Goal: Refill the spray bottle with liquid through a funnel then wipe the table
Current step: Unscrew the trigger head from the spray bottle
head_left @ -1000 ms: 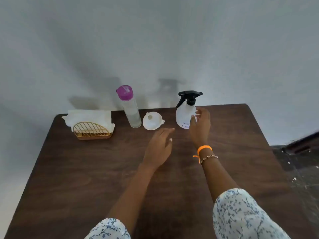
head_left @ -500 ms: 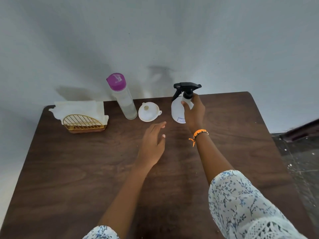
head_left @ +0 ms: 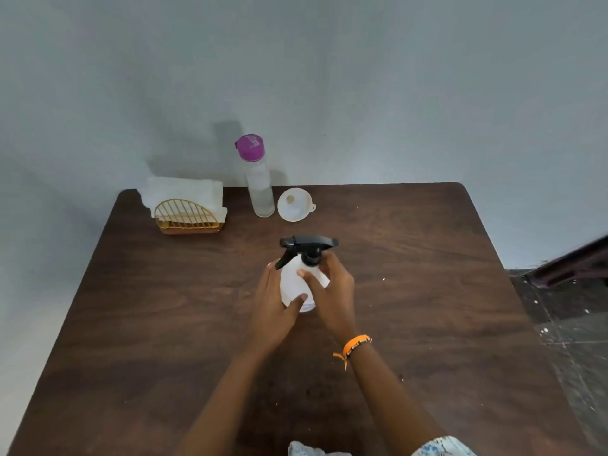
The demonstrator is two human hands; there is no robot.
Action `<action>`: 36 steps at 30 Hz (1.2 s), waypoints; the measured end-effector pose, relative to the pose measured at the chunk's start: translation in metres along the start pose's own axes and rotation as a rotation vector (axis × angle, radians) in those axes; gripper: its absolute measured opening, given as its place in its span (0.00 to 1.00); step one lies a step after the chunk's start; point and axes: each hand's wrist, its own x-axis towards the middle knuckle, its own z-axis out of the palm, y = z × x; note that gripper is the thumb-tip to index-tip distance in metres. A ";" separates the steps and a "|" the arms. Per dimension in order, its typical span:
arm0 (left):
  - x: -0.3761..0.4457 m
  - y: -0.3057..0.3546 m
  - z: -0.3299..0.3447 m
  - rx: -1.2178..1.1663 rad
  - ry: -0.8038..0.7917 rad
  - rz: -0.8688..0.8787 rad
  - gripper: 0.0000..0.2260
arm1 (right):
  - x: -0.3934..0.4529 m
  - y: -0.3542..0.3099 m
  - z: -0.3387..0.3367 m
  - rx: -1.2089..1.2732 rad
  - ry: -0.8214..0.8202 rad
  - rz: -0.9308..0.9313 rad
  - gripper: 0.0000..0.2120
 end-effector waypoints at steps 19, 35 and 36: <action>-0.060 -0.039 0.007 0.074 -0.091 0.015 0.27 | -0.071 0.014 0.011 -0.151 -0.099 -0.039 0.13; -0.070 -0.031 0.000 -0.081 -0.123 0.012 0.28 | -0.073 -0.004 0.008 -0.042 -0.007 -0.029 0.17; -0.070 -0.031 0.000 -0.079 -0.132 0.021 0.27 | -0.073 -0.005 0.007 -0.052 -0.005 -0.043 0.17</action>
